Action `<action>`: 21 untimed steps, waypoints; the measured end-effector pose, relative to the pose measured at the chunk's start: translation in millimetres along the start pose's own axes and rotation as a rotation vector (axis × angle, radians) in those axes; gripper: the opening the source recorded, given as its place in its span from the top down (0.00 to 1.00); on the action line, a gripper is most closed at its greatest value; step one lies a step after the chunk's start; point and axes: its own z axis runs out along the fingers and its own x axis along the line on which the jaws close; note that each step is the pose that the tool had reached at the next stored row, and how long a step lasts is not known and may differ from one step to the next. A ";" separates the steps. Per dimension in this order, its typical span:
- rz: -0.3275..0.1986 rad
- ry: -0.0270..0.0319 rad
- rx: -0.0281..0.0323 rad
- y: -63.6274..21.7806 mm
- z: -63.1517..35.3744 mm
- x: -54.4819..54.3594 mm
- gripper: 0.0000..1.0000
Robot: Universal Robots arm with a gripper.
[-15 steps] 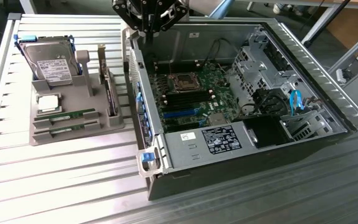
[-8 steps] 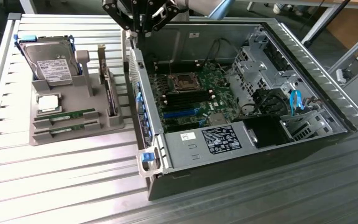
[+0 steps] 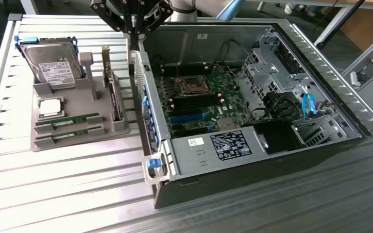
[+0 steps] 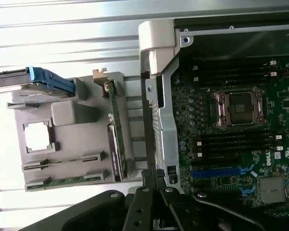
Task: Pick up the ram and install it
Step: 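Reach for the ram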
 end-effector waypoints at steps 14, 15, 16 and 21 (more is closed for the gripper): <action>0.000 0.0000 0.0000 -1.4 -0.5 19.0 0.91; 0.000 0.0000 0.0001 -1.5 -0.6 20.1 0.91; 0.000 0.0000 0.0000 -1.6 -0.6 21.6 0.91; 0.000 0.0000 0.0001 -2.4 -0.9 31.5 0.91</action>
